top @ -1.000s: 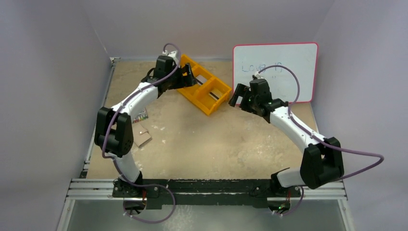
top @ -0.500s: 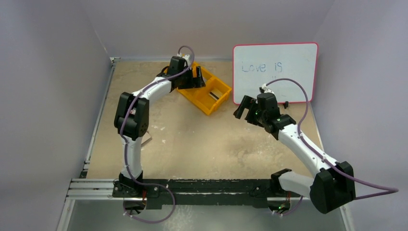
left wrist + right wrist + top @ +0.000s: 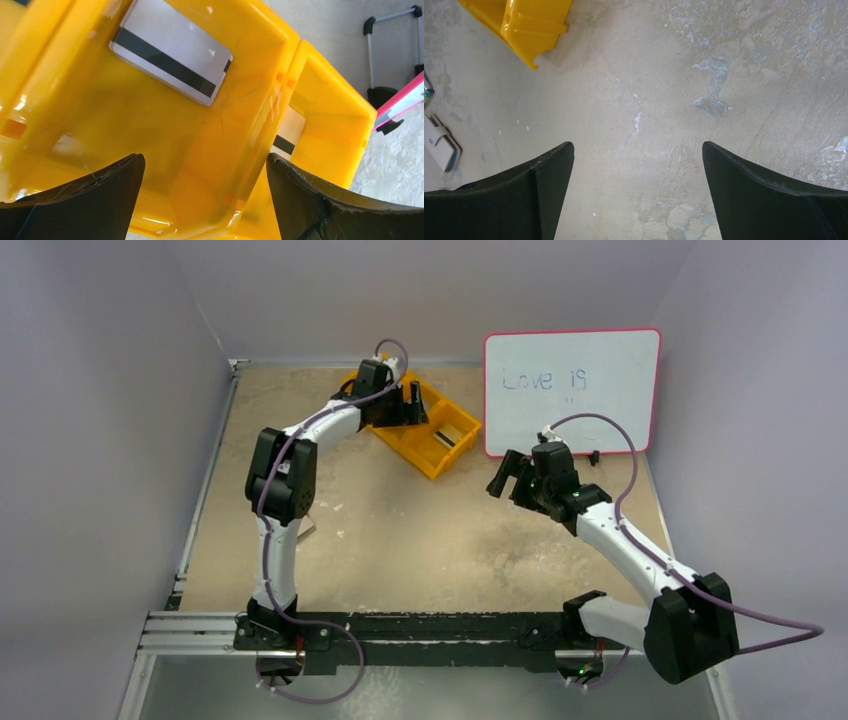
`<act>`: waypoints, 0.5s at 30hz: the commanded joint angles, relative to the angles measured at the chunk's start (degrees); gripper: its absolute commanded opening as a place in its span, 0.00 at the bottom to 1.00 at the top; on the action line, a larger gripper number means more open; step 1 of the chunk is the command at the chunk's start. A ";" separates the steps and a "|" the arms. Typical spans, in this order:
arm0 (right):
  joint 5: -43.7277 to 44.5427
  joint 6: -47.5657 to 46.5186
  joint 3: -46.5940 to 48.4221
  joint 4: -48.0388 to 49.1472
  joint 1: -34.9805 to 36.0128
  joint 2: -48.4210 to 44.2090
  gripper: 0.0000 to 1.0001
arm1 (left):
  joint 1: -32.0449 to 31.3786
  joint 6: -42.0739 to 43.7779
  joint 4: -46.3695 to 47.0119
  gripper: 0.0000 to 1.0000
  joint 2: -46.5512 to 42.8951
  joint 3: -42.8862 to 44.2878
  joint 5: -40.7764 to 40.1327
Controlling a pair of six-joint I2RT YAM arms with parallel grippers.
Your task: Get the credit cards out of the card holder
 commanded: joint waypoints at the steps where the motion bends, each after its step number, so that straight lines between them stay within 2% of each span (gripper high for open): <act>1: -1.04 0.19 -0.08 0.97 -0.03 0.60 1.00 | -0.30 0.17 2.95 0.91 -2.79 -3.87 1.29; 9: -1.19 -0.19 0.08 0.99 -0.01 1.71 1.00 | -1.19 0.34 2.81 0.91 -5.57 -8.93 3.32; 15: -1.74 0.00 -0.27 1.63 -0.04 2.12 1.00 | -3.23 -4.02 4.84 0.90 -10.60 -15.35 -1.66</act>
